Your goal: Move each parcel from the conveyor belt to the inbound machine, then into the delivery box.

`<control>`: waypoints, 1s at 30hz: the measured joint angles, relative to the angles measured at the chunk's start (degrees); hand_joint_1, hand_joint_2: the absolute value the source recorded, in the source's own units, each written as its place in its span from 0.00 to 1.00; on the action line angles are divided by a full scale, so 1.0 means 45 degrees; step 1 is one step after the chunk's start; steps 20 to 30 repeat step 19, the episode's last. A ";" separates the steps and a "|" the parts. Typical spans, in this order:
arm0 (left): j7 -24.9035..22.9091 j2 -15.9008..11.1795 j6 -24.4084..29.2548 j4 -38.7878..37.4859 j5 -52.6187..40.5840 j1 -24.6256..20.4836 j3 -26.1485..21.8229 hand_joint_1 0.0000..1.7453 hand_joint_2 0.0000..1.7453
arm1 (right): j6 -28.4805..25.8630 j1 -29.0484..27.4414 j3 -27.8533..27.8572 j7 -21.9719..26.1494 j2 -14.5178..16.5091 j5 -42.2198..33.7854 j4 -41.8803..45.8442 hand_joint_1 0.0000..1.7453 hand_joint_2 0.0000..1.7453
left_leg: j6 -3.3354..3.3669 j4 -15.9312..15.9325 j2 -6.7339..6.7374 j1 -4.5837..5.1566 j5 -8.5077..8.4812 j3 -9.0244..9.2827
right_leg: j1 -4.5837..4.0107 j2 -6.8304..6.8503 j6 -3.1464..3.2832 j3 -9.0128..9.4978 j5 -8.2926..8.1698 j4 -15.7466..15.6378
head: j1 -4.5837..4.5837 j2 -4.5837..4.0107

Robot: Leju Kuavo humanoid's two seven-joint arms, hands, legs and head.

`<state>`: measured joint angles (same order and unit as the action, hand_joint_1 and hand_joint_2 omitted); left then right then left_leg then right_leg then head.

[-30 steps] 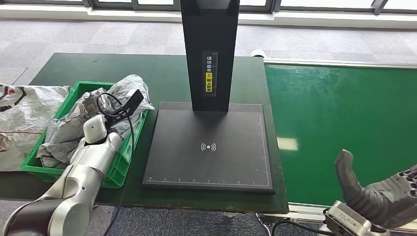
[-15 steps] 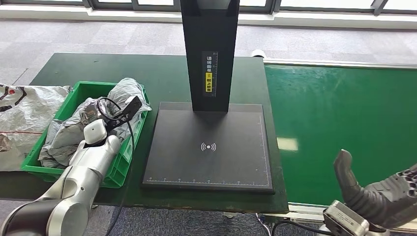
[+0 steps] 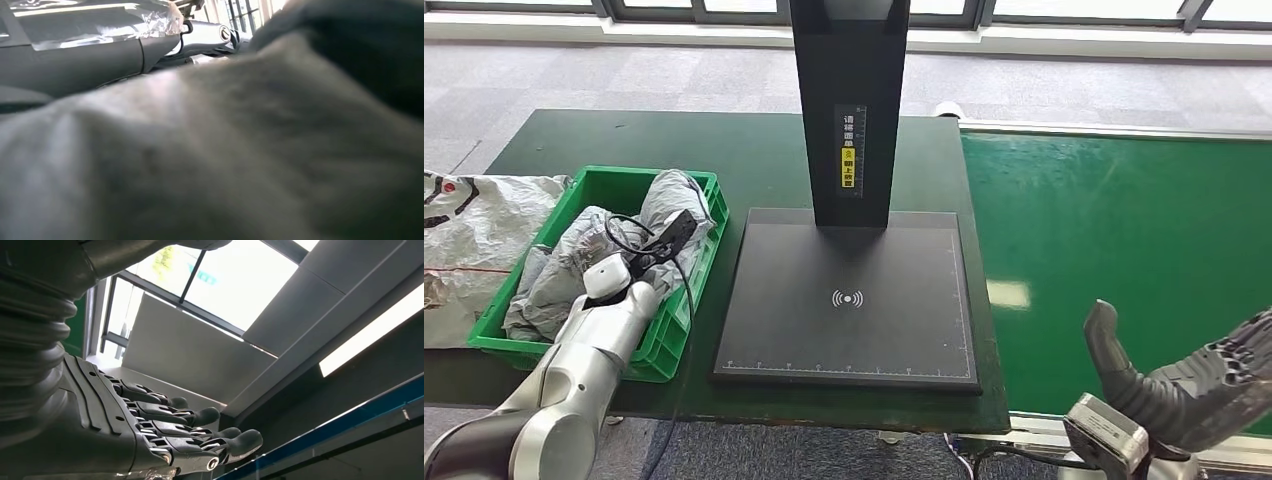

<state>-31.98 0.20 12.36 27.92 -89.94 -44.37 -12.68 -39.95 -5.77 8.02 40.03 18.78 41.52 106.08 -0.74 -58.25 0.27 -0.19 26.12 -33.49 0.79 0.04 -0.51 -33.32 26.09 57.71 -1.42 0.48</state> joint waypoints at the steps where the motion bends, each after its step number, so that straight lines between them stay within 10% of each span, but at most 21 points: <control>1: -0.0044 -0.0005 0.0190 0.0029 0.0000 0.0046 -0.0045 0.00 0.00 | 0.0000 0.0007 0.0000 -0.0022 0.0000 0.0027 -0.0036 0.00 1.00 | 0.0000 0.0000 0.0000 0.0000 0.0000 0.0003 | 0.0000 0.0000 0.0000 0.0002 0.0000 0.0000 | 0.0000 0.0000; 9: 0.1563 0.0429 0.4541 0.2004 0.0245 0.1227 -0.0644 0.00 0.00 | 0.0000 0.0004 -0.0001 -0.0563 0.0000 0.0337 -0.0065 0.00 1.00 | -0.0003 -0.0006 0.0006 -0.0001 -0.0005 -0.0010 | 0.0000 -0.0004 0.0000 -0.0023 -0.0001 0.0000 | 0.0000 0.0000; 19: 0.9760 0.2441 0.6028 0.7610 0.8044 0.2824 -0.1718 0.00 0.00 | -0.0005 -0.0046 0.0076 -0.0595 0.0000 0.0223 0.0226 0.00 1.00 | 0.0009 -0.0009 0.0003 0.0006 0.0006 -0.0040 | 0.0005 0.0003 -0.0004 -0.0046 0.0001 -0.0004 | 0.0000 0.0000; 30: 0.9760 0.2441 0.6028 0.7610 0.8044 0.2824 -0.1718 0.00 0.00 | -0.0005 -0.0046 0.0076 -0.0595 0.0000 0.0223 0.0226 0.00 1.00 | 0.0009 -0.0009 0.0003 0.0006 0.0006 -0.0040 | 0.0005 0.0003 -0.0004 -0.0046 0.0001 -0.0004 | 0.0000 0.0000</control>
